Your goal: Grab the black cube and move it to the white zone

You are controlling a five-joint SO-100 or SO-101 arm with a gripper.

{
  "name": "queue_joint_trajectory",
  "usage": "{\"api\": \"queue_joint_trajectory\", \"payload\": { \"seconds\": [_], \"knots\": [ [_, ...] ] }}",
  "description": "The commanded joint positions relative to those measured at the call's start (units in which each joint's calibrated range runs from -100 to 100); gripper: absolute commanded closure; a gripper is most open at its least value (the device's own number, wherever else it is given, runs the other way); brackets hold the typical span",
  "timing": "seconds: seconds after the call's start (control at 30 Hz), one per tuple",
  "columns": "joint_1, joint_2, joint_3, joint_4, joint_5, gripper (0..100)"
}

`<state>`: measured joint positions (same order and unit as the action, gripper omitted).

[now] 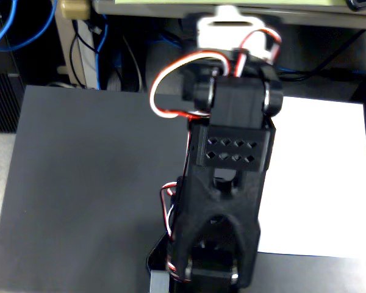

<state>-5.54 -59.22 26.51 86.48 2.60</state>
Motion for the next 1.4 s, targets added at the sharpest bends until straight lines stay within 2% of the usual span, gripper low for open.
{"api": "queue_joint_trajectory", "payload": {
  "seconds": [0.0,0.33,0.47,0.53,0.63,0.7,0.8,0.87,0.97,1.07,1.37],
  "knots": [
    [10.8,-0.8,-2.5,0.3,1.7,99],
    [29.7,0.0,-2.5,-0.4,1.8,99],
    [38.9,0.0,-2.4,-0.5,6.5,99],
    [39.2,0.0,1.2,-0.6,6.8,99],
    [39.8,0.1,14.7,-8.7,9.0,99],
    [39.8,0.1,17.5,-8.9,9.9,99],
    [39.7,2.5,17.3,-8.9,9.9,99],
    [39.2,13.5,15.6,-8.9,9.9,99],
    [39.8,33.3,2.7,-8.9,9.8,99],
    [39.2,46.8,-2.6,-8.9,9.9,99],
    [39.9,51.9,-2.6,-8.9,9.9,98]
  ]
}}
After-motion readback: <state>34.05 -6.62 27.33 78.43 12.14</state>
